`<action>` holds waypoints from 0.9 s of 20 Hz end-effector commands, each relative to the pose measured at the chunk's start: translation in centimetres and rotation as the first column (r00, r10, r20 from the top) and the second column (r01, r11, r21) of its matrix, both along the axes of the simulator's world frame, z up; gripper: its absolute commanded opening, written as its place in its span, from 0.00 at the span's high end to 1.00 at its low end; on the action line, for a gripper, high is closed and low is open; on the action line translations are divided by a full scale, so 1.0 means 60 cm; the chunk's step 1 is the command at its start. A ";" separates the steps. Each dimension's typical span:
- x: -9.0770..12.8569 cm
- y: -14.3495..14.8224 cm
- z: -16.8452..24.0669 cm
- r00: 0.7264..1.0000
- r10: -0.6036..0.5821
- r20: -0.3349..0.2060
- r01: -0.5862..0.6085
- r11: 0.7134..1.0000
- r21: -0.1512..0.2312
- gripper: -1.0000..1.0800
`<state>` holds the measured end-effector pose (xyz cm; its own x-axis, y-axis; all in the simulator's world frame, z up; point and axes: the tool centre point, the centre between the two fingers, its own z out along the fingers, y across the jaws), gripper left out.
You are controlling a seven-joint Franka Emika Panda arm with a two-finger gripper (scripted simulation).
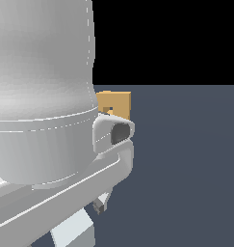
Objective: Insert the peg into the horizontal hole in a box.
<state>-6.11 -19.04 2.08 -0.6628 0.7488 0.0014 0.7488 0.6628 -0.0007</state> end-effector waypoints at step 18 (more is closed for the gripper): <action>-0.006 0.014 0.001 1.000 -0.024 0.001 0.024 1.000 0.000 1.00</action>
<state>-6.40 -18.51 2.02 -0.6498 0.7601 0.0018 0.7601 0.6498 -0.0009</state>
